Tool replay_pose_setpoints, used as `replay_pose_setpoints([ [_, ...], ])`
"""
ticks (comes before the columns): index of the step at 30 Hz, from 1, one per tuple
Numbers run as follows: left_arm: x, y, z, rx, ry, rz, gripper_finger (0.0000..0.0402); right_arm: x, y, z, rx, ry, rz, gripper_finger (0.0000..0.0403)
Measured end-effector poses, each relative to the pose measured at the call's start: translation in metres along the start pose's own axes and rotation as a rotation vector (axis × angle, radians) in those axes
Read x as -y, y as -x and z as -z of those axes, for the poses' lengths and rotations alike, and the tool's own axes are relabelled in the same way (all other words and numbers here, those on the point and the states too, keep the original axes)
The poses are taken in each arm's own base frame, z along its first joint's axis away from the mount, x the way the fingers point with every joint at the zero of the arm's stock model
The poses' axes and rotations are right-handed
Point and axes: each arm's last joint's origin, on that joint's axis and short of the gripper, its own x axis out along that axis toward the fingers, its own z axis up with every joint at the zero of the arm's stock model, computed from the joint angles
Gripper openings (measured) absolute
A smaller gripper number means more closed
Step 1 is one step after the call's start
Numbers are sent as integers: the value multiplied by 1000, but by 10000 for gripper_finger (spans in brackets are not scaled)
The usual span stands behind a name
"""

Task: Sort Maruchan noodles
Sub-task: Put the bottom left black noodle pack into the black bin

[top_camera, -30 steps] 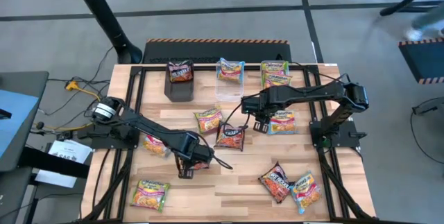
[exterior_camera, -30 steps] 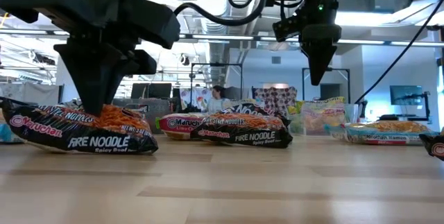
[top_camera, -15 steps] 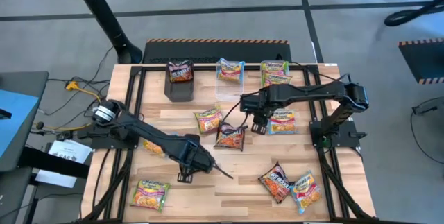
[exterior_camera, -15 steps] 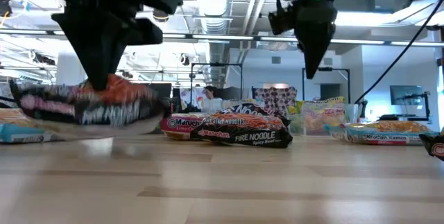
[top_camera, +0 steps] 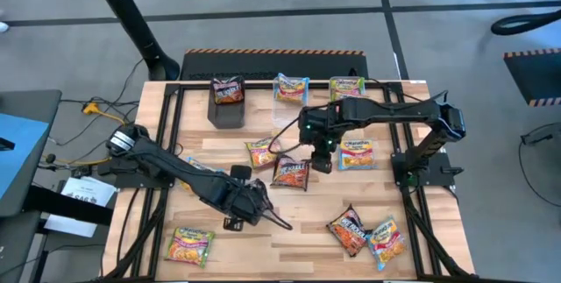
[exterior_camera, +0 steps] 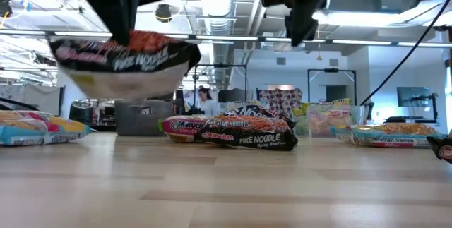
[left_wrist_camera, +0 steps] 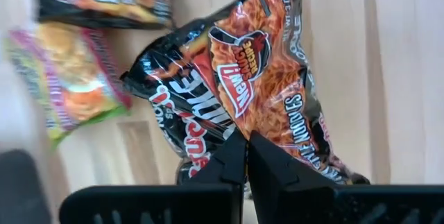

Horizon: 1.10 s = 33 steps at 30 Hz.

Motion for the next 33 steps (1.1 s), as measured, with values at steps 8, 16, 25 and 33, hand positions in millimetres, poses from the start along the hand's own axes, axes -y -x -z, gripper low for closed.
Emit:
replay_pose_setpoints([
  [8, -16, 28, 5, 108, 1, -151, 0, -9, 2, -14, 106, 42, -219, 173],
  [16, -39, 51, 9, 173, -75, -290, 0, -2, 9, -30, 248, 6, -263, 202],
  [25, -64, 52, 8, 151, -132, -373, 0, 11, 21, -46, 404, -12, -301, 226],
  [33, -70, 51, 7, 146, -101, -378, 0, 28, 15, -46, 426, -8, -406, 226],
])
